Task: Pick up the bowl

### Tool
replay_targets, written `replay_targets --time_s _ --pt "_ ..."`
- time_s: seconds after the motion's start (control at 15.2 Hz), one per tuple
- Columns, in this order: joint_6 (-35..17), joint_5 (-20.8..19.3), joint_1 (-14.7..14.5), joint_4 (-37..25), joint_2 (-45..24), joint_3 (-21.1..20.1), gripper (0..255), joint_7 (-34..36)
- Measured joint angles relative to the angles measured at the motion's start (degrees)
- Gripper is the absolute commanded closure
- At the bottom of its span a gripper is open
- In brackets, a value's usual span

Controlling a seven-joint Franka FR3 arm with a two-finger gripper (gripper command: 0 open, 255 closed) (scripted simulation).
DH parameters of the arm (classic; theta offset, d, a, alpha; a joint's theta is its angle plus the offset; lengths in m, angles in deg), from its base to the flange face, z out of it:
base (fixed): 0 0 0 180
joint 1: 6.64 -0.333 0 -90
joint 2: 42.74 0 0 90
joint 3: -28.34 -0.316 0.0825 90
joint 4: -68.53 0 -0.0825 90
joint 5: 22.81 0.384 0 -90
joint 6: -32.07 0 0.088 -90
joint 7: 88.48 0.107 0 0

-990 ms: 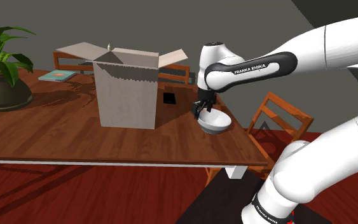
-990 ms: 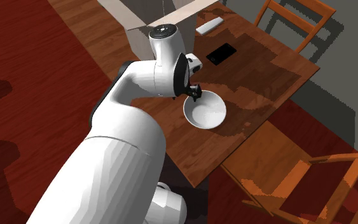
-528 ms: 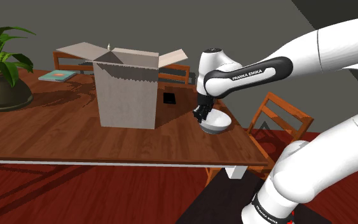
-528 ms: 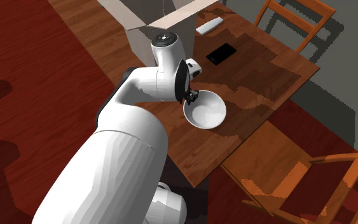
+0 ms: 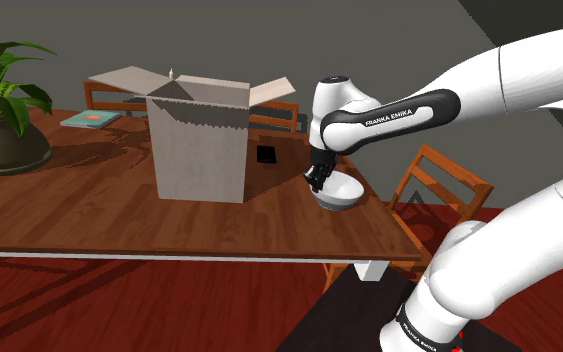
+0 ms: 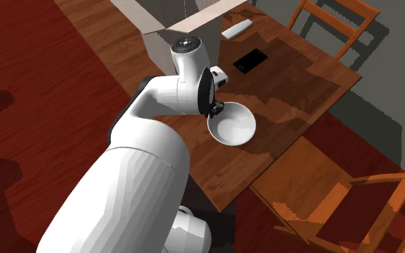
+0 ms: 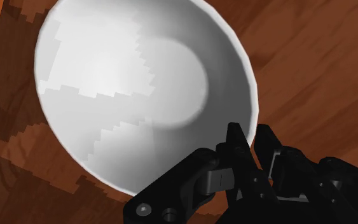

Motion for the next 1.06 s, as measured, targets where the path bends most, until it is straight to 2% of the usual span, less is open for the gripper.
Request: replay_targets --time_s 1.06 --pt "11.83 1.38 -0.39 -8.55 3.38 -0.37 255 -2.30"
